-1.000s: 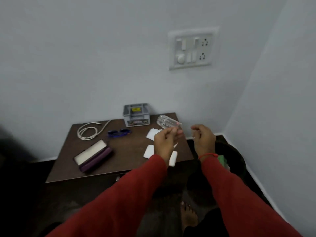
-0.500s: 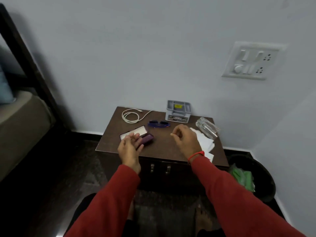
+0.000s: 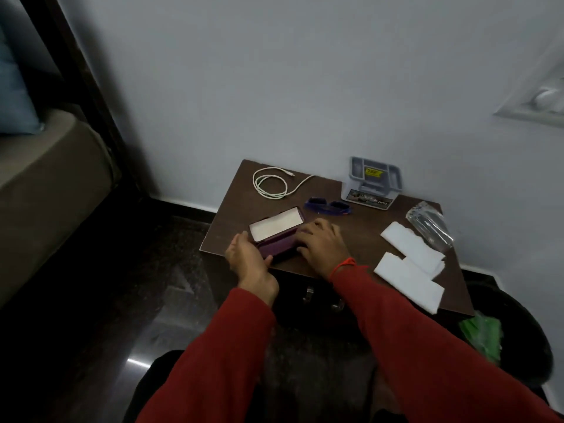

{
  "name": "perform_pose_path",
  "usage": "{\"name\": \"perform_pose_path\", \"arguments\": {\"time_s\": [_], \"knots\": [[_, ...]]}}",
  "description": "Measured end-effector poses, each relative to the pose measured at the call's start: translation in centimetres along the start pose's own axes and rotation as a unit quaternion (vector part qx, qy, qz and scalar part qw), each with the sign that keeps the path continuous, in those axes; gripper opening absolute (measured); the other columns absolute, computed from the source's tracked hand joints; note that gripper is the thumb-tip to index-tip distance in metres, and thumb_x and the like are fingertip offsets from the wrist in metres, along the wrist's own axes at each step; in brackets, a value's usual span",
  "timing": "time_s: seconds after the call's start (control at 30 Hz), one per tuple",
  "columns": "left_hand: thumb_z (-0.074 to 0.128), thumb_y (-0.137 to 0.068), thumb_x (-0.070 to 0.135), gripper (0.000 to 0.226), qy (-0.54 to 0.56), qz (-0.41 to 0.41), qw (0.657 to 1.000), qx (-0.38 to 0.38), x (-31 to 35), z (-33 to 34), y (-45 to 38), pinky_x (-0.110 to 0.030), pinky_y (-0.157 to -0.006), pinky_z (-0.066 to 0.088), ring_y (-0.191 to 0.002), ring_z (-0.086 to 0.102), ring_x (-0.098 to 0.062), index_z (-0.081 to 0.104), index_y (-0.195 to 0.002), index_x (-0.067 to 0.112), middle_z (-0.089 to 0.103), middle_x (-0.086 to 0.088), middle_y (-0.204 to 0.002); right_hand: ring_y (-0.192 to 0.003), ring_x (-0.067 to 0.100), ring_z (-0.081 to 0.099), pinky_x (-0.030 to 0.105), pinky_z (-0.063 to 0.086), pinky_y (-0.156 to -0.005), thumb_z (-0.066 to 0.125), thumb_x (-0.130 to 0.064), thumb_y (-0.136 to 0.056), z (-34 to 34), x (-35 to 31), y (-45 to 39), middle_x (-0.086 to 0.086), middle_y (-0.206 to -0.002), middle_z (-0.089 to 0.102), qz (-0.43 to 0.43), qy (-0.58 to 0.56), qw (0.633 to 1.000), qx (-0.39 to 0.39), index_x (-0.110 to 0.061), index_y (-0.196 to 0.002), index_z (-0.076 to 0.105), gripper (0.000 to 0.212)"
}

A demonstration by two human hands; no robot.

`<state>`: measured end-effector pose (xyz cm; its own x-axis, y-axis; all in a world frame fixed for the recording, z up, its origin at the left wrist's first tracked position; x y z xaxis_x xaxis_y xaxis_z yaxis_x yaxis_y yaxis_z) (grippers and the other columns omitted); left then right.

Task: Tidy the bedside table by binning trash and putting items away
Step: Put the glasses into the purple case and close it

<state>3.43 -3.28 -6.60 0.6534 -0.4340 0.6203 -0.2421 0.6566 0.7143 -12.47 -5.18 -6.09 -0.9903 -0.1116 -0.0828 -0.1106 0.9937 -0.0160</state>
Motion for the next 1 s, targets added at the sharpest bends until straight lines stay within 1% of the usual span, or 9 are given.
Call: {"name": "perform_pose_path", "arguments": {"time_s": [0.1,0.23,0.37,0.43,0.53,0.6,0.67,0.8,1.0], "knots": [[0.057,-0.097,0.039,0.034,-0.029,-0.01,0.999,-0.013,-0.1,0.1,0.3,-0.031,-0.066,0.042,-0.086,0.052,-0.011,0.058,-0.127,0.023,0.06,-0.003,-0.126,-0.12,0.021,0.048,0.043,0.028,-0.101,0.055,-0.039,-0.092,-0.8,0.5,0.5,-0.011,-0.124,0.064,0.006,-0.015,1.0,0.011,-0.034,-0.117,0.063,0.027],[0.056,-0.089,0.067,0.067,-0.049,-0.031,0.991,-0.119,-0.6,1.6,2.2,-0.037,-0.093,0.039,-0.11,0.05,-0.018,0.048,-0.143,0.029,0.056,0.008,-0.121,-0.104,0.019,0.063,0.045,0.044,-0.094,0.061,-0.04,-0.088,-3.7,0.6,1.9,-0.007,-0.111,0.07,0.02,-0.202,0.975,0.093,-0.029,-0.113,0.067,0.028],[0.055,-0.067,0.092,0.086,-0.091,-0.019,0.969,-0.227,-0.8,3.3,4.6,-0.041,-0.083,0.044,-0.115,0.063,-0.022,0.062,-0.132,0.035,0.071,0.004,-0.124,-0.097,0.015,0.061,0.049,0.046,-0.087,0.053,-0.046,-0.088,-6.6,-1.6,3.3,-0.008,-0.103,0.068,-0.068,-0.241,0.965,0.076,-0.028,-0.114,0.065,0.033],[0.058,-0.065,0.09,0.087,-0.07,-0.026,0.966,-0.246,-0.8,3.6,5.1,-0.047,-0.089,0.051,-0.104,0.071,-0.024,0.068,-0.122,0.025,0.076,-0.002,-0.114,-0.096,0.012,0.057,0.047,0.044,-0.088,0.047,-0.048,-0.089,-7.7,-2.6,3.9,-0.01,-0.104,0.067,-0.102,-0.238,0.964,0.057,-0.029,-0.116,0.063,0.037],[0.055,-0.086,0.069,0.057,0.0,-0.022,0.966,-0.258,-0.6,3.9,5.5,-0.029,-0.064,0.058,-0.067,0.071,-0.019,0.071,-0.087,0.015,0.071,-0.004,-0.075,-0.101,0.016,0.057,0.046,0.043,-0.09,0.052,-0.042,-0.091,-8.7,-3.1,4.5,-0.006,-0.106,0.069,-0.125,-0.256,0.958,0.045,-0.025,-0.117,0.065,0.034],[0.053,-0.085,0.068,0.055,0.024,-0.043,0.966,-0.252,-0.8,3.9,5.4,-0.03,-0.06,0.057,-0.064,0.07,-0.02,0.07,-0.091,0.016,0.07,-0.004,-0.076,-0.102,0.016,0.058,0.042,0.043,-0.091,0.057,-0.034,-0.093,-9.4,-2.9,4.6,-0.005,-0.105,0.07,-0.142,-0.263,0.952,0.059,-0.022,-0.115,0.068,0.028],[0.051,-0.081,0.071,0.059,0.039,-0.066,0.97,-0.231,-0.8,3.8,5.0,-0.045,-0.072,0.06,-0.077,0.071,-0.027,0.069,-0.099,0.018,0.07,-0.008,-0.085,-0.1,0.014,0.061,0.037,0.045,-0.09,0.058,-0.028,-0.094,-10.3,-1.8,4.2,-0.006,-0.103,0.072,-0.145,-0.255,0.947,0.129,-0.02,-0.108,0.071,0.02],[0.051,-0.078,0.073,0.065,0.075,-0.087,0.96,-0.256,-1.0,4.1,3.9,-0.076,-0.094,0.044,-0.102,0.067,-0.04,0.072,-0.105,0.018,0.069,-0.016,-0.106,-0.095,0.022,0.066,0.031,0.049,-0.087,0.06,-0.012,-0.091,-8.8,4.7,0.7,0.005,-0.101,0.073,0.006,-0.273,0.94,0.206,-0.011,-0.101,0.073,0.015],[0.057,-0.082,0.073,0.071,0.091,-0.08,0.939,-0.321,-1.2,4.7,2.8,-0.063,-0.114,0.039,-0.111,0.061,-0.036,0.07,-0.116,0.013,0.064,-0.021,-0.119,-0.119,0.034,0.051,0.044,0.04,-0.104,0.05,-0.013,-0.095,-1.7,11.6,-4.9,0.012,-0.135,0.053,0.13,-0.112,0.983,0.067,-0.014,-0.131,0.055,0.037]]}}
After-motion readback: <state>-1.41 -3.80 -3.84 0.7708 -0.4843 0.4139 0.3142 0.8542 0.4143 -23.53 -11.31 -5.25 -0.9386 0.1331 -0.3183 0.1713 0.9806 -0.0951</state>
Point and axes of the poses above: each hand's wrist, its own y-axis away from the middle knuckle, its own z-axis out of the palm, x = y × z, the point moved 5 cm from there along -y, towards the middle knuckle
